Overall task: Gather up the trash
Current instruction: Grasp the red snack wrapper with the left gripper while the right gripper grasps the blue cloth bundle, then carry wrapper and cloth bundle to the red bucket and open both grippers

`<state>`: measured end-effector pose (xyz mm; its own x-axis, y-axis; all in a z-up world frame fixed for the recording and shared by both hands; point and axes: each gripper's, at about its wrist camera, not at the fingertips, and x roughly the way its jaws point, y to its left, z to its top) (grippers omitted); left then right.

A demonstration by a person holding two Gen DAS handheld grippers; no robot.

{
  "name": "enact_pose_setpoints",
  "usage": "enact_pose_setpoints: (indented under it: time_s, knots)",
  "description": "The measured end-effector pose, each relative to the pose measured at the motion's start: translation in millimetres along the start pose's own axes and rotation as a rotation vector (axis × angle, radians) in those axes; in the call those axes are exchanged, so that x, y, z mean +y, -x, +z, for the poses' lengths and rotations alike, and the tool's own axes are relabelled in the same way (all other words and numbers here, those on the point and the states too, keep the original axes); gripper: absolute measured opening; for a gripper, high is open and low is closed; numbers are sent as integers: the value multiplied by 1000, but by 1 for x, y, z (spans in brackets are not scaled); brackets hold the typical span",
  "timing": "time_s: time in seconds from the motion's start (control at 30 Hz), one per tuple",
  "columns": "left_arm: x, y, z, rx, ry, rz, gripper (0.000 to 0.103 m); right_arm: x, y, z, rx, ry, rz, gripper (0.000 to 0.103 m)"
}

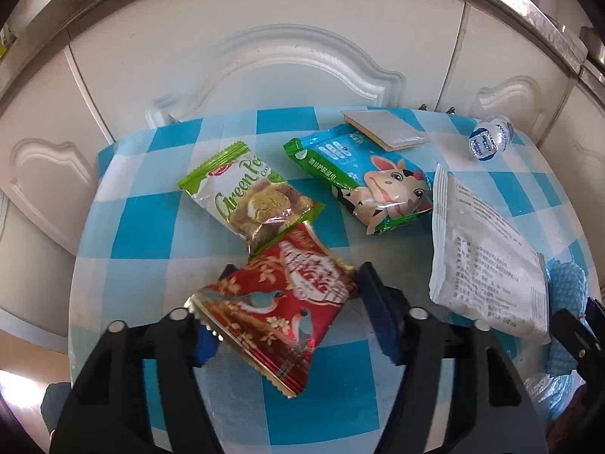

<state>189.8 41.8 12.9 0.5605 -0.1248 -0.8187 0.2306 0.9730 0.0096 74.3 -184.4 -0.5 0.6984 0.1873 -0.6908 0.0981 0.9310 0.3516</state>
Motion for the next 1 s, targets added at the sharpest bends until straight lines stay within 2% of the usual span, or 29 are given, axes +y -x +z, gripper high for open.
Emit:
enact_pose_setpoints:
  time_s: [0.03,0.1,0.17,0.33,0.63,1.0]
  knots:
    - [0,1,0,-4,7,-2,46,0,0,0,0,0,-14,69]
    - [3,4,-1,-3,23,-18,28,-1,0,0,1,3,-27,60]
    - [6,6,-4,-1,36,-33,26,-3,0,-1,3,0,-38,49]
    - [12,15,-17,-7,54,-65,24,-3,4,-4,10,17,-55,37]
    - [33,54,-51,-63,101,-114,24,-18,25,-20,-9,-49,16,28]
    - [55,115,-111,-148,155,-148,24,-16,73,-63,-60,-53,5,25]
